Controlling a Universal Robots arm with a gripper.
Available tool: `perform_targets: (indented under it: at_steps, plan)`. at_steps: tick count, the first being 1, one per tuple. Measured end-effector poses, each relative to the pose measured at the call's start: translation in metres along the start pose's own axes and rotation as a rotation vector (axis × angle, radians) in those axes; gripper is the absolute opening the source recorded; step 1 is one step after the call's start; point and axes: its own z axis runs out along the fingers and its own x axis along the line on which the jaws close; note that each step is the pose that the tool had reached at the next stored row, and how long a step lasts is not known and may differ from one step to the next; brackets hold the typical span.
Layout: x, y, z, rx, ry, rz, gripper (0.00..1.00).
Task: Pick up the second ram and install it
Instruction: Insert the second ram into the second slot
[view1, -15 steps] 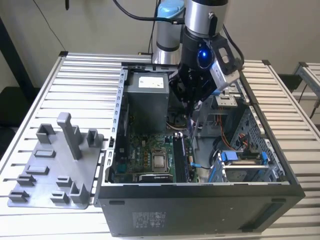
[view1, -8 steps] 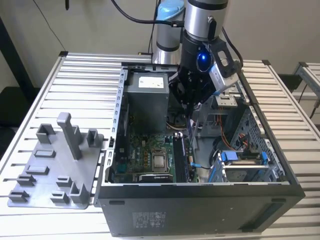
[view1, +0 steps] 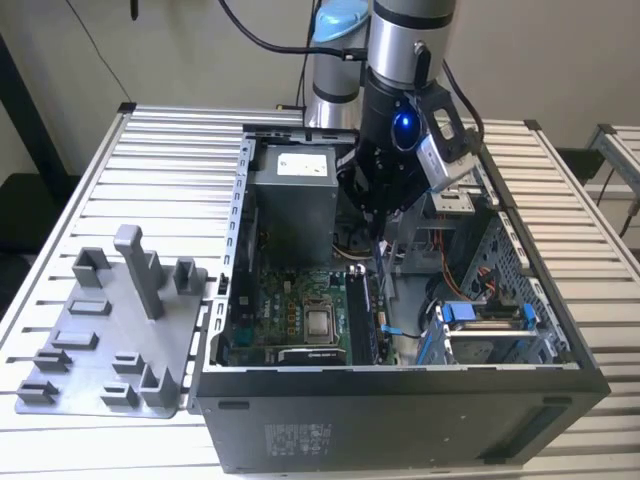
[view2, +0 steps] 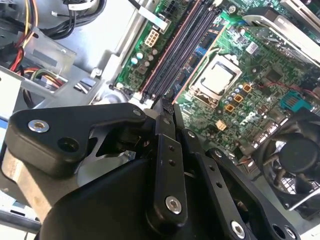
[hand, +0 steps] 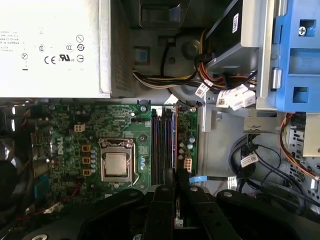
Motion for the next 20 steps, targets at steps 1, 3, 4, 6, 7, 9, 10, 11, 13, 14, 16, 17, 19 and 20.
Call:
perform_targets:
  at_steps: [1,3,4,6,7,9,10,11,13,14,16,17,19,20]
  plan:
    - [0.0,0.0,0.0007,0.0,0.0,0.0,0.14]
    - [0.0001,0.0,0.0021,0.0001,0.0001,0.0,0.14]
    - [0.0001,0.0,0.0029,0.0,0.0,0.0,0.14]
    - [0.0001,0.0001,0.0044,0.0001,0.0001,0.0,0.14]
    - [0.0001,0.0001,0.0051,0.0001,0.0,0.0,0.14]
    - [0.0001,0.0001,0.0061,0.0001,0.0001,0.0,0.14]
    - [0.0001,0.0001,0.0063,0.0003,0.0001,0.0,0.14]
    - [0.0001,0.0001,0.0064,0.0004,0.0001,0.0,0.14]
    - [0.0002,0.0001,0.0066,0.0002,0.0001,0.0,0.14]
    - [0.0001,0.0001,0.0067,0.0001,0.0,0.0,0.14]
    - [0.0002,0.0001,0.0067,-0.0001,0.0001,0.0,0.14]
    - [0.0002,0.0002,0.0071,-0.0007,-0.0001,0.0,0.14]
    - [0.0002,0.0002,0.0091,-0.0008,-0.0002,0.0,0.14]
    - [0.0002,0.0002,0.0101,-0.0005,-0.0001,0.0,0.14]
